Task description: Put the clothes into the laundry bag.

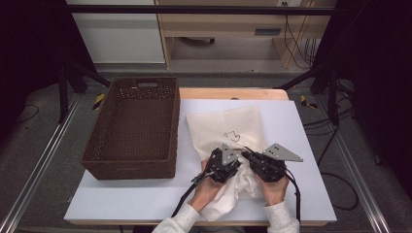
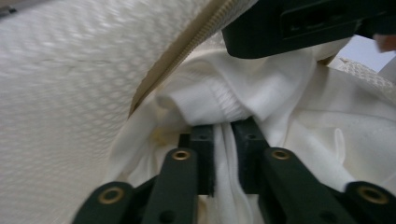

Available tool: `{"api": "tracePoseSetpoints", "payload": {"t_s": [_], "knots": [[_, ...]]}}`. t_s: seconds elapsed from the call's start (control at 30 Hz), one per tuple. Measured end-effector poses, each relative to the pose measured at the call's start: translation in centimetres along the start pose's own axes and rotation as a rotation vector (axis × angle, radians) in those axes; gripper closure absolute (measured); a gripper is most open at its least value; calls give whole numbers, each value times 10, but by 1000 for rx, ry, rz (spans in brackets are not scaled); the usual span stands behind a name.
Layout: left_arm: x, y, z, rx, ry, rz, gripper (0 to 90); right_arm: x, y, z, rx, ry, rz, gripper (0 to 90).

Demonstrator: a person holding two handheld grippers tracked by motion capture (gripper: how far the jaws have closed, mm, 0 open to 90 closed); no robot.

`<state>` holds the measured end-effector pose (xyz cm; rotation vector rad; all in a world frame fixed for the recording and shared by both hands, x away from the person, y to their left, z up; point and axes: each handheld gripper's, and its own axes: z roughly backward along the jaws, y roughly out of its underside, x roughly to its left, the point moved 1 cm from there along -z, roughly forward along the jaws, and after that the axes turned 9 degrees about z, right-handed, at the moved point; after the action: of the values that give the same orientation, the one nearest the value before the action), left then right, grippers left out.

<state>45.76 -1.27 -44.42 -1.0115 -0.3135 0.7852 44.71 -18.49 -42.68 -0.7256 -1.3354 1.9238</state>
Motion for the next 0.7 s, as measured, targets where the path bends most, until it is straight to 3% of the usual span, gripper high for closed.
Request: {"api": "tracePoseSetpoints", "payload": {"t_s": [0.07,0.1,0.13,0.23,0.27,0.3,0.33,0.37,0.4,0.47,0.63,0.7], "knots": [[1,0,7,-9,-15,-4,471,-1,1,0,4,10,10,868],[7,2,23,-34,-26,-10,405,-1,1,1,1,9,12,868],[11,4,30,-56,-28,-11,366,-2,1,1,1,11,10,867],[23,5,38,-55,-43,2,275,-2,1,1,0,10,7,866],[37,5,33,0,-44,41,254,-2,1,0,3,9,11,865],[37,5,33,0,-44,41,245,-1,1,-1,4,8,12,865],[46,7,23,38,-21,77,240,0,1,-1,6,7,15,865],[46,7,23,38,-21,77,244,0,1,-1,6,7,15,865],[47,10,13,64,9,87,254,0,1,-2,8,7,22,865],[44,12,7,69,35,79,302,-1,1,-2,10,5,20,865],[40,14,0,61,87,81,505,0,1,-2,17,6,21,865],[40,15,-1,64,103,93,643,0,1,-3,19,5,20,865]]}}
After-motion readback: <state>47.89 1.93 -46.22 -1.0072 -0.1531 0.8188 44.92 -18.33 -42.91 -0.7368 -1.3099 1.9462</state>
